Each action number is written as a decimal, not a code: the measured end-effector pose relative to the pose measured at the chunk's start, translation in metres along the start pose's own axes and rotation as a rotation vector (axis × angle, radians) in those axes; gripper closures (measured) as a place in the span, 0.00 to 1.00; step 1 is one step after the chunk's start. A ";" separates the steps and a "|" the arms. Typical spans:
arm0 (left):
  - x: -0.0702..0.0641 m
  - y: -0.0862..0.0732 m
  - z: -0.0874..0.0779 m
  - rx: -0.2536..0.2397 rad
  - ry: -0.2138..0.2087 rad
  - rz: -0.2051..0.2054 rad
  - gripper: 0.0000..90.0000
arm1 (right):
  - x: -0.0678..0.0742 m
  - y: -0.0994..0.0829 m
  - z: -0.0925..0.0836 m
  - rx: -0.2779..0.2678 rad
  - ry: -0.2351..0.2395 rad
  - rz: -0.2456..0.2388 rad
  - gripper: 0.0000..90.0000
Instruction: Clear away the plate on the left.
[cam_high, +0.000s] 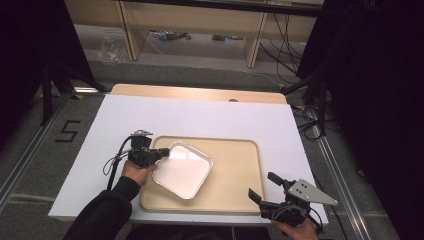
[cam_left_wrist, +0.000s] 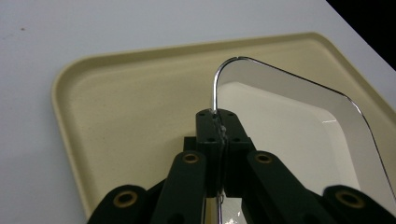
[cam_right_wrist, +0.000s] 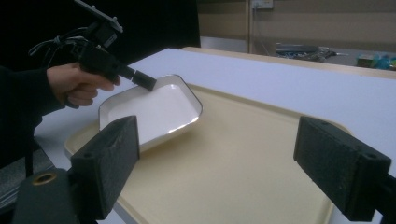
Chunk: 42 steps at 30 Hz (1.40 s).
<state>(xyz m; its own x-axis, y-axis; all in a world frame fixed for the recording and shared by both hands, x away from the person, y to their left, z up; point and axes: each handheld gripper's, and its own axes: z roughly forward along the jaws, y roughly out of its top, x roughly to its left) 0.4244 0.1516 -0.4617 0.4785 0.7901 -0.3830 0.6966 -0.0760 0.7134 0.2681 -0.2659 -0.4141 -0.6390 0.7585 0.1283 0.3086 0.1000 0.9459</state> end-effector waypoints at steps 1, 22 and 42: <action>-0.001 -0.001 0.002 0.008 -0.001 0.002 0.98 | 0.000 0.000 0.000 -0.004 0.003 0.007 0.17; -0.021 -0.012 0.025 0.071 -0.005 0.042 0.98 | 0.001 0.000 0.000 -0.002 0.005 0.010 0.17; -0.035 -0.030 0.024 0.198 0.013 0.120 0.89 | 0.000 0.000 -0.001 -0.017 -0.004 -0.001 0.17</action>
<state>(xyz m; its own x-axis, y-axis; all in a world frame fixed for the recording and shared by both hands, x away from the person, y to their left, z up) 0.3995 0.1114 -0.4833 0.5585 0.7758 -0.2937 0.7267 -0.2869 0.6241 0.2677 -0.2665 -0.4139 -0.6363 0.7610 0.1266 0.2965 0.0897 0.9508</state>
